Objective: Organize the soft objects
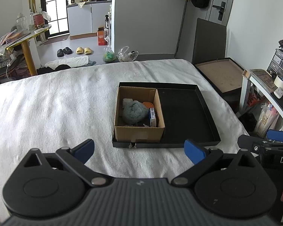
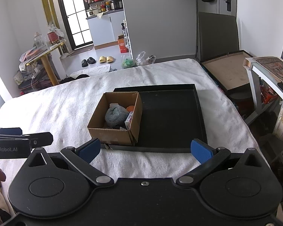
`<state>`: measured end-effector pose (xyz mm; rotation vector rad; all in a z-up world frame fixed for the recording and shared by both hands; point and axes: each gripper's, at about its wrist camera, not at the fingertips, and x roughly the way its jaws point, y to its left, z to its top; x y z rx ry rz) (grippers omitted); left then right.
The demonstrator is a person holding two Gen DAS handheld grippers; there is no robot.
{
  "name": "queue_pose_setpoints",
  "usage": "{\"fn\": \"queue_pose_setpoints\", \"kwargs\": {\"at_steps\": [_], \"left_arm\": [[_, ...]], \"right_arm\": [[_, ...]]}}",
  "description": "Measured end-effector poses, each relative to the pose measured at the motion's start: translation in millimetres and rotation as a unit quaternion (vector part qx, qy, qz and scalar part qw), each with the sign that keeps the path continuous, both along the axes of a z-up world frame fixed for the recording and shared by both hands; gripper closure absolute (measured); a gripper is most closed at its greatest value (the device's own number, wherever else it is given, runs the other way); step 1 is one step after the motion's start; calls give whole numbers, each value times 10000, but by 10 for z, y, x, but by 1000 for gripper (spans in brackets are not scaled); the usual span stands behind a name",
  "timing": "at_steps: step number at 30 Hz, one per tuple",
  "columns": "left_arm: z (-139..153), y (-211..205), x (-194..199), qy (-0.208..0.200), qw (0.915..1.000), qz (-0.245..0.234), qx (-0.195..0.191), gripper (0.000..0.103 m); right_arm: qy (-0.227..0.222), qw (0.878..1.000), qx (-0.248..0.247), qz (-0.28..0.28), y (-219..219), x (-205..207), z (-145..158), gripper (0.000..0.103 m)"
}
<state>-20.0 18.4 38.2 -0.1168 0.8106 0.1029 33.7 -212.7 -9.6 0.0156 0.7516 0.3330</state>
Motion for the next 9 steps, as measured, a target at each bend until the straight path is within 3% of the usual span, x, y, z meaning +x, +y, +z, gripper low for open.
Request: {"fn": "queue_pose_setpoints", "kwargs": {"at_steps": [9], "left_arm": [[-1, -9, 9, -17, 10000, -17, -43, 2]], "right_arm": [[3, 10000, -5, -8, 9, -4, 0, 0]]}}
